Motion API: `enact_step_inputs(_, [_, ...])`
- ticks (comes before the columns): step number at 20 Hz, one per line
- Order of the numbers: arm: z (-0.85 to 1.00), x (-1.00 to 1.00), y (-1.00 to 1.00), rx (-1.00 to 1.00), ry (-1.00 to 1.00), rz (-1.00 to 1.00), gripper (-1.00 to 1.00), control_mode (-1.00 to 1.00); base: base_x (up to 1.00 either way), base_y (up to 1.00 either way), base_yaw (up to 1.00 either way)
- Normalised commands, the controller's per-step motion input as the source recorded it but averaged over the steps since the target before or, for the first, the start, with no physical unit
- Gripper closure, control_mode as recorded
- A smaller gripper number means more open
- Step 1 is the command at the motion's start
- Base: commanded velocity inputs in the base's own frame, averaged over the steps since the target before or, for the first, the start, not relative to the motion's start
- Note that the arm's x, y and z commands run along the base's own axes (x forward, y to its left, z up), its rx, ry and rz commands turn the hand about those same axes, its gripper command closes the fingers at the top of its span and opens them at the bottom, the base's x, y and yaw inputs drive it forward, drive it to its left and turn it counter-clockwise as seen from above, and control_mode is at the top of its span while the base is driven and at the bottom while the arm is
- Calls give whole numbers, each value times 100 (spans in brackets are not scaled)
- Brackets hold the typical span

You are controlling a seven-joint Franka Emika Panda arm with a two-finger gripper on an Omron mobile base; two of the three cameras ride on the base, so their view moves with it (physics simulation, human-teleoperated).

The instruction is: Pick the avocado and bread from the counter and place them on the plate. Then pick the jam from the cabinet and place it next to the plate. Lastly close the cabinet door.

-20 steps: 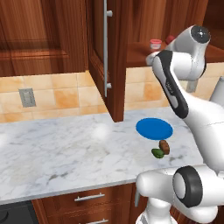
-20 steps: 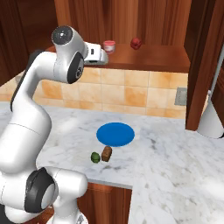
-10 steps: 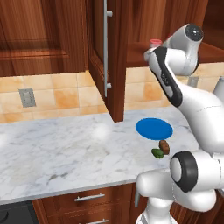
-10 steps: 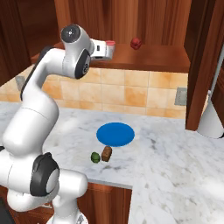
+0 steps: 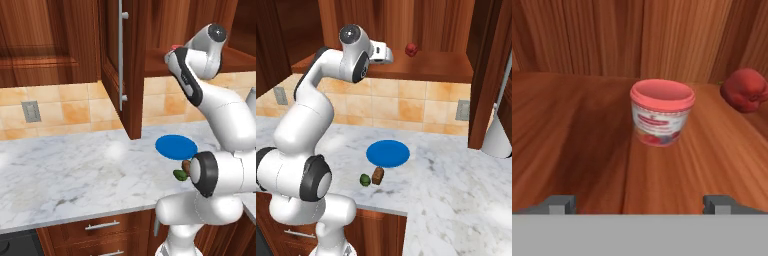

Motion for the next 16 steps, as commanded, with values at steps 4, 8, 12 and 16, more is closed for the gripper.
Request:
enact_step_inputs(4, [7,48,-17,0,0,0,-100,-100,0,0,0])
enact_step_inputs(8, [4,48,-12,0,0,0,-100,-100,0,0,0])
enact_step_inputs(12, [1,46,-9,0,0,0,-100,-100,0,0,0])
enact_step_inputs(16, [0,46,-6,0,0,0,-100,-100,0,0,0])
